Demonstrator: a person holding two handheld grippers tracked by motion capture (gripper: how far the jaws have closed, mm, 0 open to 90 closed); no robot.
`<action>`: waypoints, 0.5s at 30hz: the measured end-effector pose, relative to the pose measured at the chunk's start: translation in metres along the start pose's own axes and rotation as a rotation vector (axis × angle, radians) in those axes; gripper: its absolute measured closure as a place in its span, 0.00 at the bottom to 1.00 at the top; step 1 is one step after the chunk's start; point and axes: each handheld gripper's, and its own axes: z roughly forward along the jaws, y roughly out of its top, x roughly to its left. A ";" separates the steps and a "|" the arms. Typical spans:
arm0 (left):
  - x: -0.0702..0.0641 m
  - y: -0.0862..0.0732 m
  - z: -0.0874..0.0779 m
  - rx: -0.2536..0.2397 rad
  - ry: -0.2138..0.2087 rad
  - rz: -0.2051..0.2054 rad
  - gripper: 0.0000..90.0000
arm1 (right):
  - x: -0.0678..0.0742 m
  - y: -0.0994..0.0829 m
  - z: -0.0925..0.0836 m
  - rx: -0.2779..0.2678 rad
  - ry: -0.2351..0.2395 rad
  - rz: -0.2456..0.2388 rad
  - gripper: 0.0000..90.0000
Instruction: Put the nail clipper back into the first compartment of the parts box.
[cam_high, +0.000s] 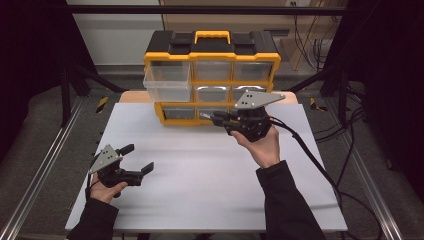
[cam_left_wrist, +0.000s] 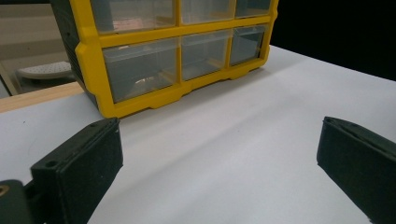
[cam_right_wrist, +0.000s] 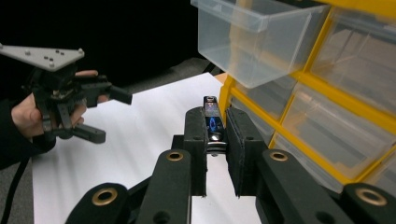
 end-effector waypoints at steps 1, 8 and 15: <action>0.000 0.000 0.000 0.002 0.000 0.001 0.00 | -0.001 0.005 0.001 -0.007 -0.004 -0.002 0.88; 0.000 0.000 0.000 0.000 0.000 0.001 0.00 | -0.001 0.019 0.005 -0.019 -0.012 -0.015 0.88; -0.001 0.000 0.001 0.001 -0.004 0.003 0.00 | -0.004 0.034 0.011 -0.035 -0.013 -0.018 0.88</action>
